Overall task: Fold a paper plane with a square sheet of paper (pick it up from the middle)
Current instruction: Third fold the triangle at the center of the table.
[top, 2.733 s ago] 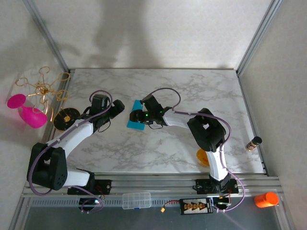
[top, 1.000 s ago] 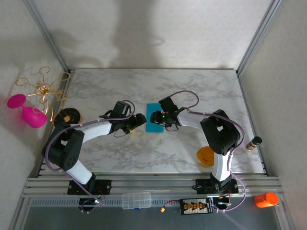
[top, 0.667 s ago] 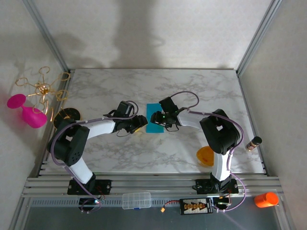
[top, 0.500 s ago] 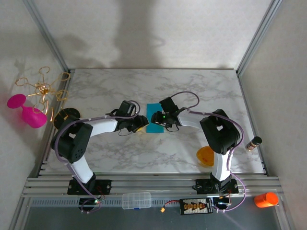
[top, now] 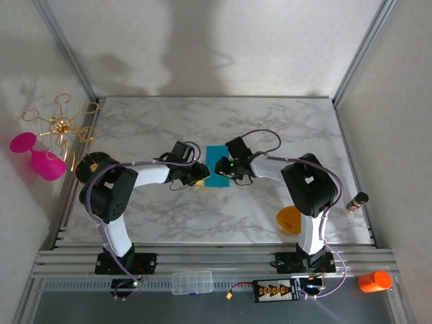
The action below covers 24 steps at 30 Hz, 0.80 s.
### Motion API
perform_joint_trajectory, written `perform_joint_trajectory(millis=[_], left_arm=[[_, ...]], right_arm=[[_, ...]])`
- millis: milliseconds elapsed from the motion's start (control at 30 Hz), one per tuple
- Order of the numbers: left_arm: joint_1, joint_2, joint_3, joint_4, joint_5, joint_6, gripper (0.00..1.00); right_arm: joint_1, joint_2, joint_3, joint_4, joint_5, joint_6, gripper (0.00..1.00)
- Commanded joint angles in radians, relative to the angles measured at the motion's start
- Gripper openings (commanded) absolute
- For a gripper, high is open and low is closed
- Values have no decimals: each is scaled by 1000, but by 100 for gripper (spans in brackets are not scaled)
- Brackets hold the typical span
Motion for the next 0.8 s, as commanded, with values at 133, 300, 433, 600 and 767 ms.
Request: perform_joint_trajectory(millis=[133,300,433,600,767], left_arm=[[-9,25,35,-5,2,35,36],[-9,31,45,-7,41,61,36],[-9,22,85,-39,73,108,35],[0,-1,92,-69,95,142,35],[5,-2,64,-43,119,128,35]], right_arm=[[-1,46,-26,-55,-12,-10,32],[-1,48,-23,-62,-9,-11,31],[-1,49,-23,-60,-9,-7,31],[-1,43,-22,-59,-3,-3,30],[-1,45,-21,-58,-3,-3,30]])
